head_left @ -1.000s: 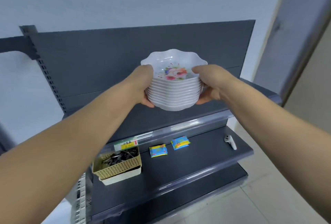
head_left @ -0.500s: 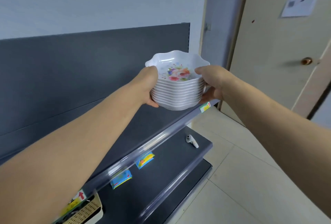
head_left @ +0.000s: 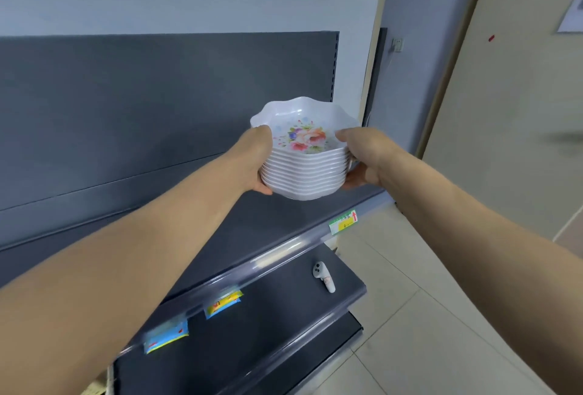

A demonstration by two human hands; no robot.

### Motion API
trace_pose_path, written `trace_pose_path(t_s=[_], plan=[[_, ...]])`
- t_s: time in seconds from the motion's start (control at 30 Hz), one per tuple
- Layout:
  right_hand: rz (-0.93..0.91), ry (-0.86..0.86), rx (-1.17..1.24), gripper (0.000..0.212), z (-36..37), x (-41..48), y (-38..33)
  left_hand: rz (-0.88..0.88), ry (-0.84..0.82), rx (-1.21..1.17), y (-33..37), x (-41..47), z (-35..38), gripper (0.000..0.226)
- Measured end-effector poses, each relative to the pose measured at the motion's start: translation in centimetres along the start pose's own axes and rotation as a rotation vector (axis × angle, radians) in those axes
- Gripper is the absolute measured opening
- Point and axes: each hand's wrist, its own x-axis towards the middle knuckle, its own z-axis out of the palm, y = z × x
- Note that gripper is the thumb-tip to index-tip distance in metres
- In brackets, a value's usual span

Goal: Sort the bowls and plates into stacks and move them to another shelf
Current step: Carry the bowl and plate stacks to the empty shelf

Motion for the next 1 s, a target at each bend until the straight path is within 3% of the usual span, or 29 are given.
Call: trace_pose_path(t_s=[0.3, 0.73, 1.0], plan=[[0.028, -0.164, -0.065, 0.012, -3.3, 9.2, 0.2, -0.071, 0.125, -0.033, 0.2, 6.1, 5.4, 0.03], [0.089, -0.216, -0.133, 0.015, -4.2, 19.2, 2.9, -0.147, 0.149, -0.068, -2.6, 15.2, 8.7, 0.03], [0.122, -0.336, -0.189, 0.015, -5.0, 24.2, 3.9, -0.187, 0.27, -0.124, -4.0, 18.2, 11.3, 0.029]])
